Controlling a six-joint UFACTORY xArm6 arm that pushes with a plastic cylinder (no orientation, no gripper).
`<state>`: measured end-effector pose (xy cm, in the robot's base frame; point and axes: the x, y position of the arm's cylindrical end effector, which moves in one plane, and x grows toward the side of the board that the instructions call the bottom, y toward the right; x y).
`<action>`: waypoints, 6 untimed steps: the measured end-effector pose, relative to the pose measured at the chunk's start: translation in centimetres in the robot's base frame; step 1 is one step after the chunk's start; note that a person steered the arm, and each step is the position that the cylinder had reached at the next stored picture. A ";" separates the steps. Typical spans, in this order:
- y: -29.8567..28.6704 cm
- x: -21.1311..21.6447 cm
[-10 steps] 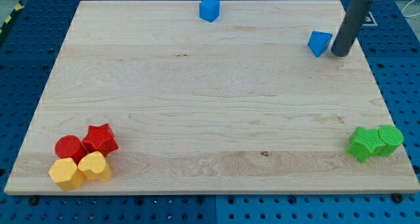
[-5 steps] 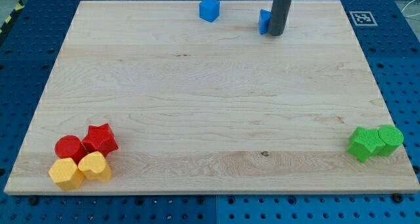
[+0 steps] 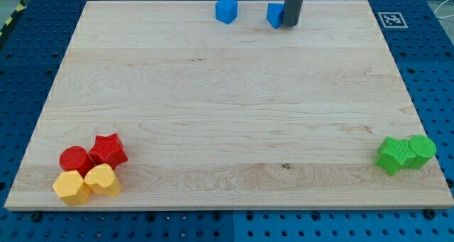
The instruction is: Move blue triangle closer to blue cube
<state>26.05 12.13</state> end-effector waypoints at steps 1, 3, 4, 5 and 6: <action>1.9 0.0; 3.0 -2.8; 0.8 -2.8; -1.6 -2.8; -3.7 -2.8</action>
<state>23.21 8.45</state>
